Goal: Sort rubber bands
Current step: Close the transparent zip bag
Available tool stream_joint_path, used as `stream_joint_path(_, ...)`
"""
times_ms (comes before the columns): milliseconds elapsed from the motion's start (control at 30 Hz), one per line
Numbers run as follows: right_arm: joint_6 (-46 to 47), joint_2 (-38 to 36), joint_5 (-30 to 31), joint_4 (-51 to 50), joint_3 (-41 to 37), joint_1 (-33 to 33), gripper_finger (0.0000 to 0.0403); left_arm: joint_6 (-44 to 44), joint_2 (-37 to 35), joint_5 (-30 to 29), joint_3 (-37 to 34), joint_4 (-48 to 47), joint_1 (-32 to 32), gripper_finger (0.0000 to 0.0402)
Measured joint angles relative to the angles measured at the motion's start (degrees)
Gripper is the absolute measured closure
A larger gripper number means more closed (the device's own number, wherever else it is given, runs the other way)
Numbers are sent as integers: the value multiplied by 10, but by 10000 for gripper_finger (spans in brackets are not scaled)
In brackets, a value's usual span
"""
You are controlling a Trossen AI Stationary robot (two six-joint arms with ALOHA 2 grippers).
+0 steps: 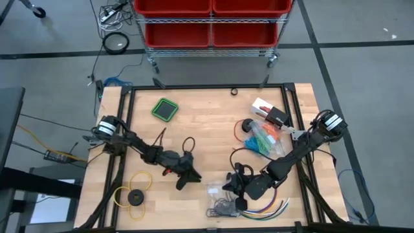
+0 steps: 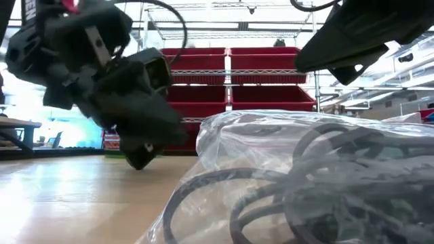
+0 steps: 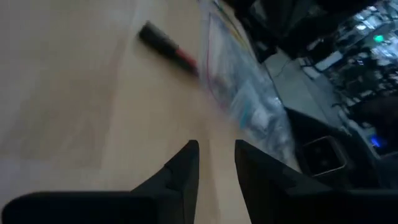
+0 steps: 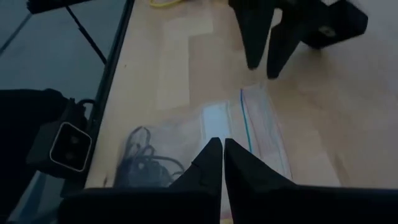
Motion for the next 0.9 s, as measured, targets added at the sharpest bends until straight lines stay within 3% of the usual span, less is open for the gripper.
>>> stream_joint_path(233,-3,0,8,1,0,5,394,-22,-1,-31,-14,122,-39,285)
stream_joint_path(433,-3,0,11,4,0,5,394,-40,0,-82,2,47,-61,238)
stream_joint_path(700,-8,0,11,9,0,6,394,-147,0,-113,2,40,-73,139)
stream_joint_path(900,-23,0,11,23,0,6,398,-180,6,-120,10,24,-73,120)
